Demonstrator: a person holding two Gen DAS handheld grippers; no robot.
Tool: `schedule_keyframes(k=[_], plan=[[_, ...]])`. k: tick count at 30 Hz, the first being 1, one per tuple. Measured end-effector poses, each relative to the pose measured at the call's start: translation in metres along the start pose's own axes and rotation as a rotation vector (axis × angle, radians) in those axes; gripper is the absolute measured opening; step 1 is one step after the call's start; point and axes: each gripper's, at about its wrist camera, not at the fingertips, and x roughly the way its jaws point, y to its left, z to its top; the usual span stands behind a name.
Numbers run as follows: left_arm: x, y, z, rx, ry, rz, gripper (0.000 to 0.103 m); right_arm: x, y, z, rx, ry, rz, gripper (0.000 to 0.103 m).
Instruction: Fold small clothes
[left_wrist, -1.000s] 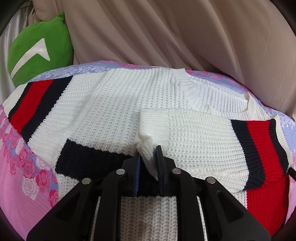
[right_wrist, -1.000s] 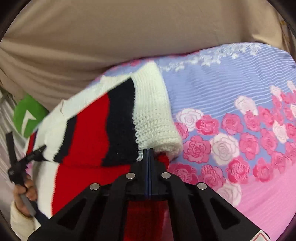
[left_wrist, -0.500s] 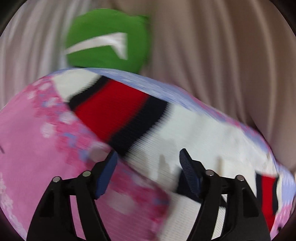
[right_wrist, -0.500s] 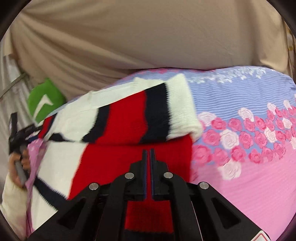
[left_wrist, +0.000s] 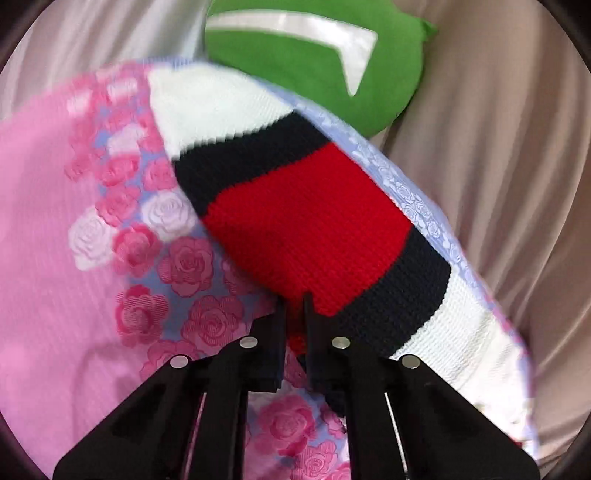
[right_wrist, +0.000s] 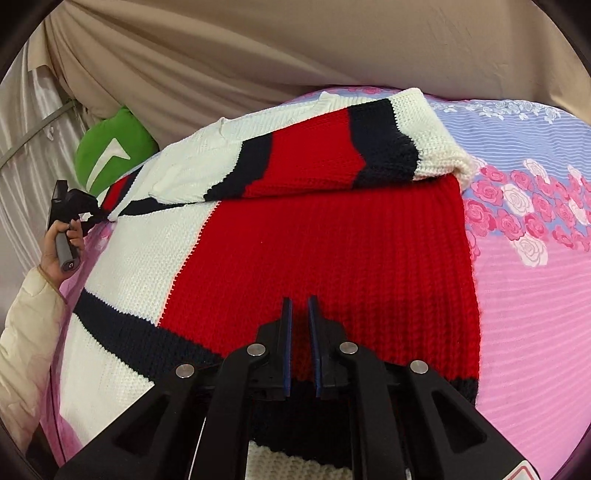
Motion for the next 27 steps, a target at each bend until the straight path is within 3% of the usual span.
schedule_keyframes(k=[2,5,8,10,11,13,15,18,20,21,22,23,25,27], plan=[[-0.024,-0.022,-0.014,0.086,-0.084,0.027,0.005,-0.001,0.0,0.0,0.004,-0.008,0.01,0.015],[-0.081,-0.071,-0.05,0.272,-0.203,-0.027,0.005,-0.001,-0.002,0.0,0.003,-0.012,0.014,0.017],[-0.138,-0.151,-0.117,0.576,-0.309,-0.126,0.005,0.001,-0.002,-0.001,0.01,-0.008,0.019,0.017],[-0.154,-0.203,-0.188,0.823,-0.291,-0.197,0.007,0.0,-0.002,-0.001,0.011,-0.013,0.019,0.017],[-0.152,-0.224,-0.231,0.946,-0.242,-0.219,0.008,-0.001,-0.004,-0.001,0.014,-0.014,0.022,0.018],[-0.143,-0.242,-0.288,1.068,-0.152,-0.254,0.009,-0.005,-0.009,-0.002,0.028,-0.023,0.011,0.021],[-0.138,-0.24,-0.31,1.072,-0.084,-0.274,0.009,-0.014,-0.015,-0.003,0.027,-0.043,-0.036,0.022],[-0.149,-0.211,-0.295,0.967,0.019,-0.349,0.013,-0.032,-0.008,-0.002,-0.069,-0.089,-0.114,0.025],[-0.164,-0.178,-0.271,0.889,0.012,-0.361,0.042,-0.042,0.012,0.002,-0.181,-0.123,-0.115,0.031],[-0.169,-0.162,-0.261,0.861,-0.01,-0.353,0.048,-0.046,0.031,0.007,-0.255,-0.144,-0.081,0.035],[-0.182,-0.149,-0.262,0.84,-0.038,-0.329,0.055,-0.046,0.044,0.01,-0.299,-0.155,-0.053,0.046],[-0.188,-0.136,-0.256,0.813,-0.081,-0.272,0.054,-0.044,0.068,0.014,-0.37,-0.171,-0.005,0.055],[-0.186,-0.111,-0.242,0.774,-0.111,-0.166,0.054,-0.031,0.103,0.021,-0.474,-0.172,0.07,0.058],[-0.174,-0.088,-0.233,0.718,-0.058,-0.116,0.054,-0.004,0.146,0.025,-0.579,-0.129,0.146,0.058]])
